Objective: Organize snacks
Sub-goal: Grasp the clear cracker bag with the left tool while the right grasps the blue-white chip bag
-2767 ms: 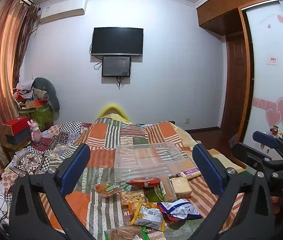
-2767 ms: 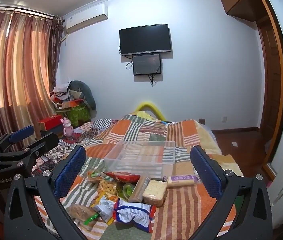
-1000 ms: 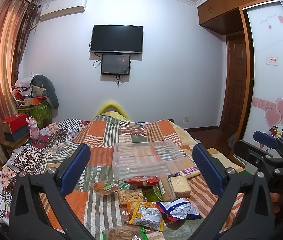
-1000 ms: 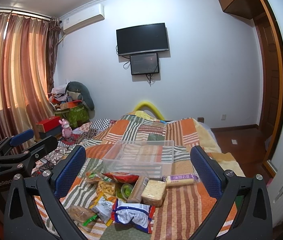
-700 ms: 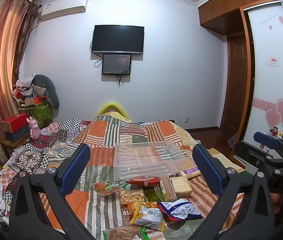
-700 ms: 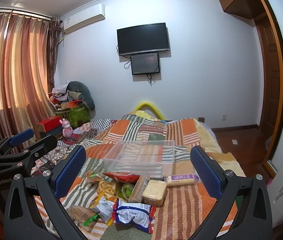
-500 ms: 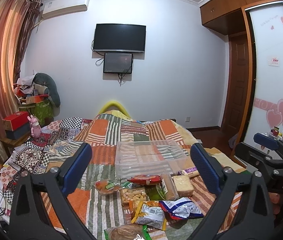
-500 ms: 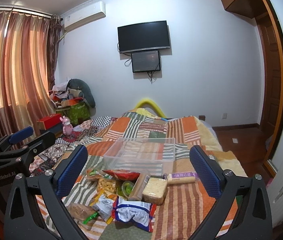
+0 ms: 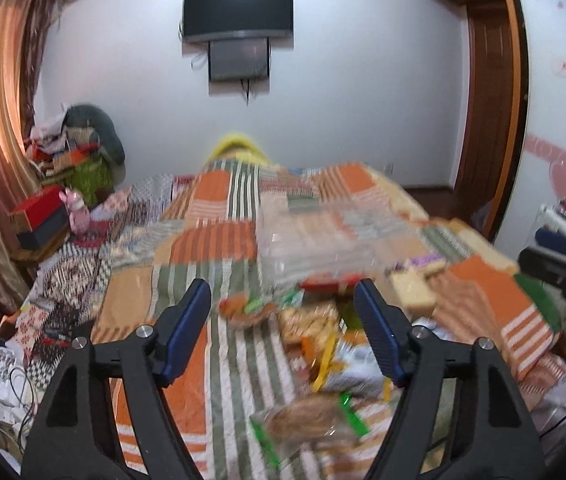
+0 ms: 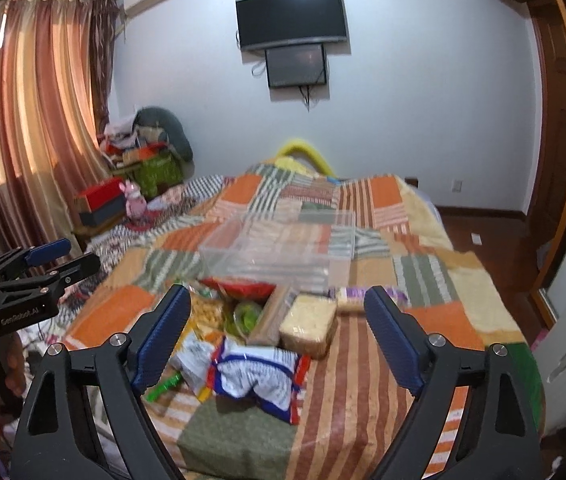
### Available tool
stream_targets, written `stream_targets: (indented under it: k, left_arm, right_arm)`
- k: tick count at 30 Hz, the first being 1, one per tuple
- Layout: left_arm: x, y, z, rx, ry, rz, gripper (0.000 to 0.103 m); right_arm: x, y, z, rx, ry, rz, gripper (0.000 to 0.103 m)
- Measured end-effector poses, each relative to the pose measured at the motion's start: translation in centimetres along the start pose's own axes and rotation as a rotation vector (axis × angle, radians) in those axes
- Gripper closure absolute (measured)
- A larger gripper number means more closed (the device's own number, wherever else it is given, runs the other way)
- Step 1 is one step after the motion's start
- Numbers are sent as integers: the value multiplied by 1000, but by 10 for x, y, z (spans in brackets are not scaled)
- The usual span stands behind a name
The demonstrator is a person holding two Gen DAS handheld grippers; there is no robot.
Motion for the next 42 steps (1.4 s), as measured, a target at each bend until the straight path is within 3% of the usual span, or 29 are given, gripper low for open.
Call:
stream_targets:
  k: [12, 19, 28, 38, 42]
  left_arm:
    - [102, -46, -8, 112, 15, 323, 26]
    - [138, -61, -24, 145, 11, 440, 21]
    - [157, -77, -19, 149, 68, 478, 8]
    - [164, -81, -24, 148, 30, 455, 7]
    - [163, -80, -20, 163, 28, 445, 12]
  right_arm:
    - [64, -36, 8, -50, 10, 232, 16]
    - [87, -52, 14, -73, 7, 327, 15]
    - [103, -73, 22, -98, 9, 383, 11]
    - [116, -92, 21, -86, -10, 438, 5]
    - [116, -93, 20, -96, -24, 439, 5]
Point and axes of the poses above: each gripper's, at about its wrist camera, not at the fingertips, and y roughly against the way its jaws point, z to its left, x to its underside, the point moved 9 cm from there along -y, roughly the way its jaws point, and after that the axes turned 8 degrees about -z, right-handed, at the moved point
